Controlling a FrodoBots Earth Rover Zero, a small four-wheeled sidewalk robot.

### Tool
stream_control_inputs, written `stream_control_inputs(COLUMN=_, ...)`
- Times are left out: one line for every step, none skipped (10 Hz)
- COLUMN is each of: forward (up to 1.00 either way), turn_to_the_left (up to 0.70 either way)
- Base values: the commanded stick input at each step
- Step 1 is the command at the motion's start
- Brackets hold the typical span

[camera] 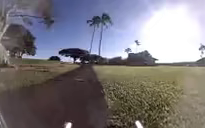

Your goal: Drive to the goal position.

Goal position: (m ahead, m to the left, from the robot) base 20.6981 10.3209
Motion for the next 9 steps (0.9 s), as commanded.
stream_control_inputs(forward=0.70, turn_to_the_left=0.14)
stream_control_inputs(forward=0.70, turn_to_the_left=0.14)
stream_control_inputs(forward=0.70, turn_to_the_left=0.14)
stream_control_inputs(forward=0.70, turn_to_the_left=0.14)
stream_control_inputs(forward=0.70, turn_to_the_left=0.14)
stream_control_inputs(forward=0.70, turn_to_the_left=0.14)
stream_control_inputs(forward=0.70, turn_to_the_left=0.14)
stream_control_inputs(forward=0.70, turn_to_the_left=0.14)
stream_control_inputs(forward=0.70, turn_to_the_left=0.09)
